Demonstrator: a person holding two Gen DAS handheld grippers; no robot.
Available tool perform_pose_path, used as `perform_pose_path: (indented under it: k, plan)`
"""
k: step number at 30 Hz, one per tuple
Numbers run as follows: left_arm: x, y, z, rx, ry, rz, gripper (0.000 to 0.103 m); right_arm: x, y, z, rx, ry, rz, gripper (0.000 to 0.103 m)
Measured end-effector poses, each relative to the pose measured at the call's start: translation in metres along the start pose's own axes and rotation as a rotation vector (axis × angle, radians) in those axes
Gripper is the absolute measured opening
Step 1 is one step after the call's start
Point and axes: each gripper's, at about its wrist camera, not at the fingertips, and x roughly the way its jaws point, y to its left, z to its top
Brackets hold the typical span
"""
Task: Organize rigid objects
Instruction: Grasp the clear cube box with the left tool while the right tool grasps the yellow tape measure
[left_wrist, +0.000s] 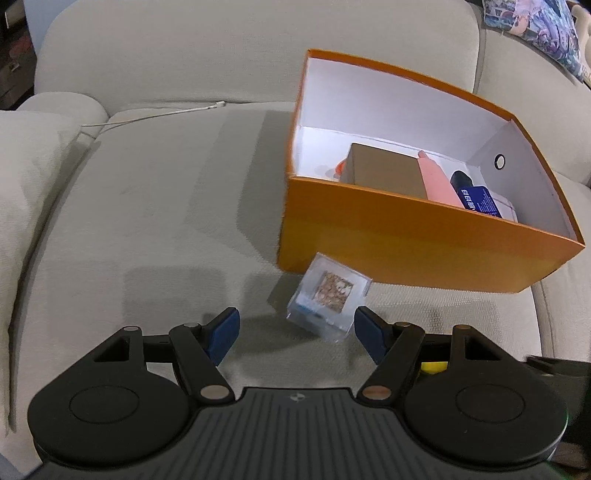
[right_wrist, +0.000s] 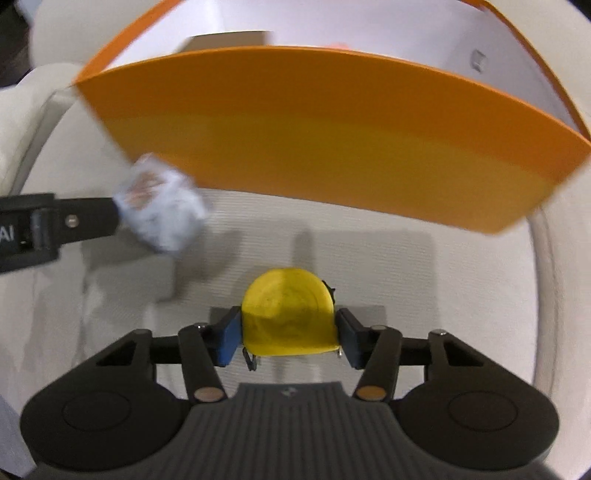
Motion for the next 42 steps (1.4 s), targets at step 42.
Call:
perform_pose_path:
  k: [42]
  plan:
    - [0.06, -0.04, -0.009, 0.13, 0.056, 0.11, 0.064, 0.004, -0.014, -0.013, 0.007, 0.017, -0.017, 0.069]
